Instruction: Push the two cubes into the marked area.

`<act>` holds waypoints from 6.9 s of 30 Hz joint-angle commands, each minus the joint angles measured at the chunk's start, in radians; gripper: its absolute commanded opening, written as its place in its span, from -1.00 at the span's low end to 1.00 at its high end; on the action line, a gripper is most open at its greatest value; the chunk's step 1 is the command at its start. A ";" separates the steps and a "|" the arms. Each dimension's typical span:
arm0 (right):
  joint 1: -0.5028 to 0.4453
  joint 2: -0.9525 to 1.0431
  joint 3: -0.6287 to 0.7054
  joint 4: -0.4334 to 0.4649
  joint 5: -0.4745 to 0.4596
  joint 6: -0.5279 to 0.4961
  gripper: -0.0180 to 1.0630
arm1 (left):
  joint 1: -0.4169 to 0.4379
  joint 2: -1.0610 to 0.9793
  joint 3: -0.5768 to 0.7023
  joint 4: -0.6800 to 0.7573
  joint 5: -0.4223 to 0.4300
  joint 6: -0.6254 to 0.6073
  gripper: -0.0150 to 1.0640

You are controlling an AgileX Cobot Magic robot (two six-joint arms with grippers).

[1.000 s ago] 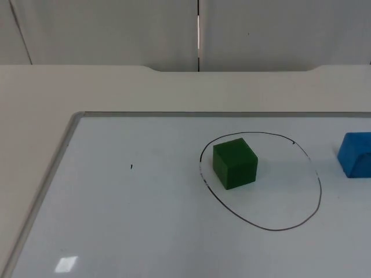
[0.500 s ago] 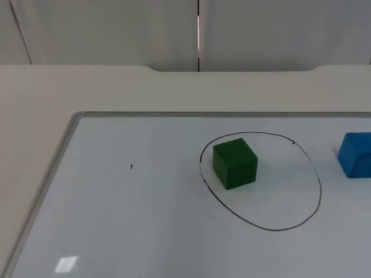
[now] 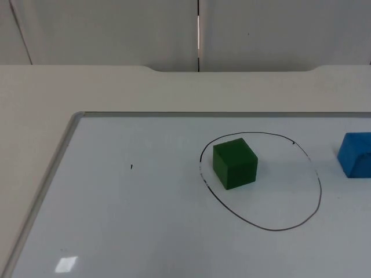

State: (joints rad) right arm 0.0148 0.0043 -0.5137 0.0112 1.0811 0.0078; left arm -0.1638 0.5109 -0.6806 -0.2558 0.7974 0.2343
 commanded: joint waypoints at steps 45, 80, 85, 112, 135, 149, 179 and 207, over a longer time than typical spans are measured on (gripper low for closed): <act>-0.005 0.638 -0.241 0.019 -0.193 0.033 0.52 | 0.003 -0.511 0.185 0.193 0.279 -0.154 -0.98; -0.005 1.333 -0.376 -0.011 -0.647 0.026 -0.97 | 0.003 -0.511 0.185 0.241 0.279 -0.223 -0.98; -0.005 1.431 -0.376 -0.011 -0.708 0.026 -0.97 | 0.003 -0.511 0.185 0.241 0.279 -0.223 -0.98; -0.005 1.859 -0.376 -0.011 -0.958 0.026 -0.97 | 0.003 -0.511 0.185 0.243 0.279 -0.223 -0.98; 0.060 1.877 -0.376 -0.004 -1.012 0.030 -0.97 | 0.003 -0.511 0.185 0.243 0.279 -0.223 -0.98; 0.089 1.877 -0.376 -0.004 -1.003 0.030 -0.97 | 0.003 -0.511 0.185 0.243 0.279 -0.223 -0.98; 0.091 1.877 -0.376 0.029 -0.980 0.117 -0.97 | 0.003 -0.511 0.185 0.243 0.279 -0.223 -0.98; 0.161 1.877 -0.376 0.018 -0.956 0.116 -0.97 | 0.003 -0.511 0.185 0.243 0.279 -0.223 -0.98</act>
State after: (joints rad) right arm 0.1679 1.8871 -0.8848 0.0355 0.1153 0.1232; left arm -0.1638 0.0038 -0.5010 -0.0185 1.0860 0.0192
